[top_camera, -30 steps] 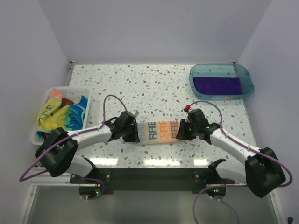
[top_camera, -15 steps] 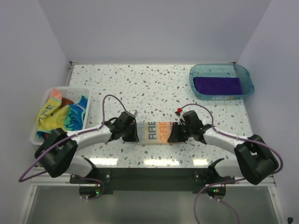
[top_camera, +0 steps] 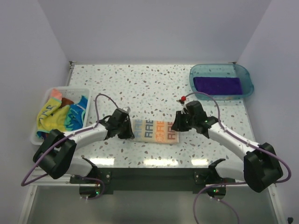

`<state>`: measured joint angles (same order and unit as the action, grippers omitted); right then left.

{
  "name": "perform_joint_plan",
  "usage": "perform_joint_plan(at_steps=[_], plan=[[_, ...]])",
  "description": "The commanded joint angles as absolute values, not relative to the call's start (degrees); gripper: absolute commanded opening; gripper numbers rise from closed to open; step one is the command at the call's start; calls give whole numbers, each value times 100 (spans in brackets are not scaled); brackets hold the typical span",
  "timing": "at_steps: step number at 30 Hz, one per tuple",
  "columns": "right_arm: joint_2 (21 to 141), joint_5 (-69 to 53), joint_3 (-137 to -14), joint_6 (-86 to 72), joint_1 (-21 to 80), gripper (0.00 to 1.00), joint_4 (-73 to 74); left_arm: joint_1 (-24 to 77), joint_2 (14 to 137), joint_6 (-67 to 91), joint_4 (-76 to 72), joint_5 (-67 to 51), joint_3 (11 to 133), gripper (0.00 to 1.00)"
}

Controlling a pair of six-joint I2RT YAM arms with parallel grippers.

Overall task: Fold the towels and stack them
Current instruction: Fold the towel

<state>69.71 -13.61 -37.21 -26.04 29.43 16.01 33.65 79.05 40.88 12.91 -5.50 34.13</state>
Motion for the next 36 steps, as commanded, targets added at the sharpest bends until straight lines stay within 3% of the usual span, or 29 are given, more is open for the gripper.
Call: perform_joint_plan(at_steps=[1, 8, 11, 21, 22, 25, 29, 36], plan=[[7188, -817, -4096, -2312, 2603, 24, 1759, 3156, 8007, 3797, 1828, 35, 3173, 12], [8419, -861, -3850, -2619, 2338, 20, 450, 2980, 8007, 3718, 1960, 220, 3243, 12], [8535, -1019, -3920, -2593, 2329, 19, 596, 2971, 7989, 3683, 2047, 237, 3366, 16], [6988, 174, -4526, -1995, 2215, 25, 2548, 2979, 7629, 3104, 3119, 1089, 4744, 62], [6892, 245, -4526, -1986, 2206, 27, 2636, 2979, 7594, 3068, 3190, 1159, 4842, 71], [6610, 221, -4474, -2012, 2197, 37, 2883, 3032, 7418, 2927, 3462, 1265, 5132, 83], [6399, 18, -4263, -2153, 2206, 45, 2997, 3828, 7304, 2778, 3621, 1651, 5352, 85], [6354, 246, -4043, -2451, 2057, 77, 3128, 5535, 8260, 2514, 3217, 1915, 6070, 87]])
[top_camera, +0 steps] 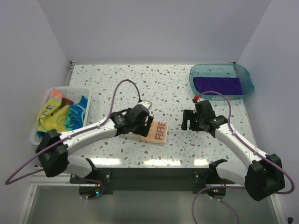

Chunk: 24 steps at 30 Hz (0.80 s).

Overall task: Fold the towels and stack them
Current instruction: Fold the towel, then neatly place the folded towel into the bin

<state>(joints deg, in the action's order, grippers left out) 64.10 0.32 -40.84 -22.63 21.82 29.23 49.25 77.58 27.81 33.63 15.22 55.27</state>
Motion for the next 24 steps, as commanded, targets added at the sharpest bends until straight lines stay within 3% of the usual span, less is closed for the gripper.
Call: perform_joint_plan(at_steps=[1, 4, 12, 24], plan=[[6442, 272, -4052, -2487, 2022, 84, 3172, 5737, 8462, 2470, 3321, 2038, 6247, 87], [6556, 282, -4025, -2584, 1864, 94, 3305, 6415, 9297, 2225, 3524, 2513, 6968, 82], [6592, -254, -3806, -2593, 1144, 95, 3340, 7216, 10581, 995, 3270, 2524, 7761, 65], [6495, -659, -3727, -2487, 730, 95, 3331, 7233, 11021, 220, 3050, 1925, 7462, 62]])
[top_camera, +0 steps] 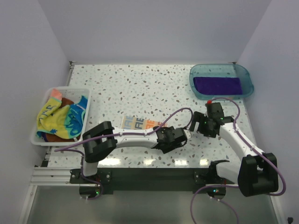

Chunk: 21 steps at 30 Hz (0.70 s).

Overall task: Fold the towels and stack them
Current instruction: Neatly place the folded towel into the bin

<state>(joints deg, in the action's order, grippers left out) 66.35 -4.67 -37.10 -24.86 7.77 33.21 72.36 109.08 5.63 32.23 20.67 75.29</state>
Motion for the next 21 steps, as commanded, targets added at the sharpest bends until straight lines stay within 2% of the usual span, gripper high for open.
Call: perform_joint_plan(at_steps=[1, 8, 10, 11, 12, 16, 17, 21], plan=[[6495, -668, -3727, -2487, 729, 95, 3331, 7233, 11030, 211, 3076, 1925, 7445, 62], [6460, -747, -3718, -2514, 721, 95, 3314, 7225, 11179, 193, 3076, 2047, 7164, 64], [6451, -800, -3718, -2522, 721, 94, 3296, 7216, 11258, 202, 3041, 2127, 7111, 61], [6434, -809, -3718, -2514, 721, 95, 3287, 7198, 11294, 228, 3032, 2205, 7058, 57], [6434, -835, -3718, -2505, 721, 94, 3287, 7181, 11320, 246, 3015, 2197, 7040, 48], [6363, -1072, -3674, -2496, 712, 94, 3200, 6900, 11259, 430, 2813, 2083, 6795, 25], [6363, -1124, -3656, -2531, 721, 94, 3164, 6839, 11224, 457, 2752, 2092, 6750, 15], [6319, -1589, -3490, -2794, 721, 94, 2822, 6645, 10970, 527, 2410, 2057, 6645, 3]])
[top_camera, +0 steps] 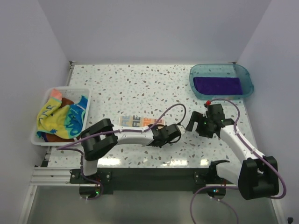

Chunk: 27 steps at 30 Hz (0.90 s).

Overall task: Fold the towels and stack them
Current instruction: Neatly place the folded towel into the bin

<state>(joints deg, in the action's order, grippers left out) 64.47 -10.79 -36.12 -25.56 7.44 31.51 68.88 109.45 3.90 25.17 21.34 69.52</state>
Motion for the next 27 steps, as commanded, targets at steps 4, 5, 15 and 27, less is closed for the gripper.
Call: perform_joint_plan(at_steps=[4, 5, 15, 27], plan=[[6398, -2608, -2911, -3531, 738, 95, 1613, 6495, 10434, 755, 1961, 1513, 6434, 0], [6425, -2915, -2787, -3933, 764, 96, 1330, 6478, 10372, 799, 1899, 1320, 6407, 0], [7461, -2717, -2127, -6142, 1695, 98, -1150, 6407, 10046, 1028, 1732, 1186, 6328, 0], [8524, -2004, -2214, -7101, 2557, 98, -1968, 6302, 9528, 1195, 1547, 1310, 6153, 0]])
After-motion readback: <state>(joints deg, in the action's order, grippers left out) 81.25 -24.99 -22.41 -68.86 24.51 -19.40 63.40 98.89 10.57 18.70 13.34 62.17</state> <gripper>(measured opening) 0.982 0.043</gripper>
